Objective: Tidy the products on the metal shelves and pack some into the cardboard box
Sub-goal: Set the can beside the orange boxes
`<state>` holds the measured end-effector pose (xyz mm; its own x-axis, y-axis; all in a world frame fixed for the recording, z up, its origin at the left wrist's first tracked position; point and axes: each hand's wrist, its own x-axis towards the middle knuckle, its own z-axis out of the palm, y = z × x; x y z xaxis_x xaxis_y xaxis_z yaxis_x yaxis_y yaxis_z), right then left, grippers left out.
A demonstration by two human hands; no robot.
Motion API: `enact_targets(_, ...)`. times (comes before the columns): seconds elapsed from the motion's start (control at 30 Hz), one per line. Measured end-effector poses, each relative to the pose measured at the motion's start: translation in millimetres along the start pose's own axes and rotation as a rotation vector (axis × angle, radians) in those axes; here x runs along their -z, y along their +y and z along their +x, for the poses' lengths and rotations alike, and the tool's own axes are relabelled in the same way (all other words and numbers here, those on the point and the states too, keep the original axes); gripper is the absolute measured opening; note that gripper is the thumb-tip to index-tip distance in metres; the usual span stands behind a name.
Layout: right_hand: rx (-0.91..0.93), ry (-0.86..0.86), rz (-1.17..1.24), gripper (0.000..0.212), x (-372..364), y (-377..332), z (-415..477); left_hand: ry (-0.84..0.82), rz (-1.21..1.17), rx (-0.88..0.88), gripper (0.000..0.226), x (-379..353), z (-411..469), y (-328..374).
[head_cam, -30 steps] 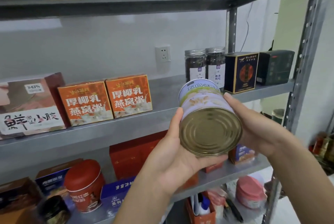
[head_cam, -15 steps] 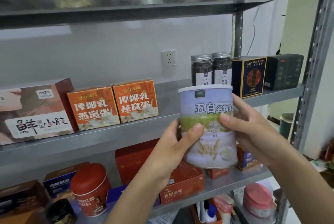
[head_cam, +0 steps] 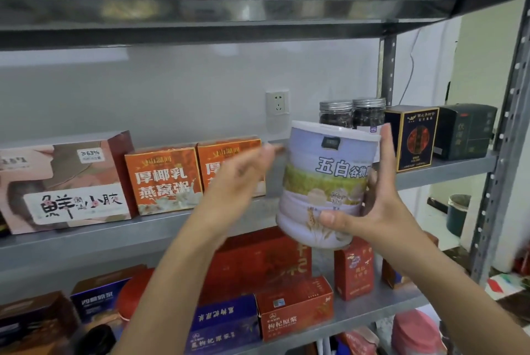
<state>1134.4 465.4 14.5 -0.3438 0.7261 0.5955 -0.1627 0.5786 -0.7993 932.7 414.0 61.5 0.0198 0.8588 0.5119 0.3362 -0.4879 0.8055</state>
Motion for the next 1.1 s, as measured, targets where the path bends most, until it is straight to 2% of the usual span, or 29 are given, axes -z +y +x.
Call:
enact_targets(0.07, 0.074, 0.041, -0.009, 0.134, -5, 2, 7, 0.299, 0.312, -0.145, 0.035, 22, 19, 0)
enact_targets(0.13, 0.142, 0.071, -0.041, 0.134, -9, 6, 19, 0.438, 0.738, -0.228, 0.043, 38, 37, -12)
enact_targets(0.2, 0.180, 0.106, -0.065, 0.134, -13, 11, 31, 0.385, 1.083, -0.170, 0.057, 46, 51, -28)
enact_targets(0.3, 0.220, 0.137, -0.066, 0.131, -22, 19, 48, 0.284, 1.275, -0.121, 0.072, 46, 56, -56)
enact_targets(0.43, 0.209, 0.073, -0.089, 0.130, -28, 30, 68, 0.375, 1.334, -0.180, 0.049, 43, 60, -70)
enact_targets(0.57, 0.158, 0.054, -0.120, 0.133, -27, 51, 81, 0.407, 1.359, -0.250, 0.053, 44, 62, -73)
enact_targets(0.7, 0.105, 0.083, -0.255, 0.133, -27, 66, 91, 0.448, 1.360, -0.283, 0.053, 44, 63, -77)
enact_targets(0.83, 0.107, 0.097, -0.316, 0.134, -27, 74, 96, 0.498, 1.387, -0.334, 0.050, 45, 63, -79)
enact_targets(0.97, 0.126, 0.127, -0.359, 0.137, -25, 73, 100, 0.477, 1.407, -0.324, 0.051, 45, 62, -78)
enact_targets(1.03, 0.161, 0.145, -0.458, 0.135, -25, 69, 99, 0.466, 1.403, -0.317, 0.052, 45, 62, -77)
enact_targets(1.1, 0.250, 0.224, -0.698, 0.124, -26, 60, 97, 0.464, 1.403, -0.323, 0.052, 45, 62, -76)
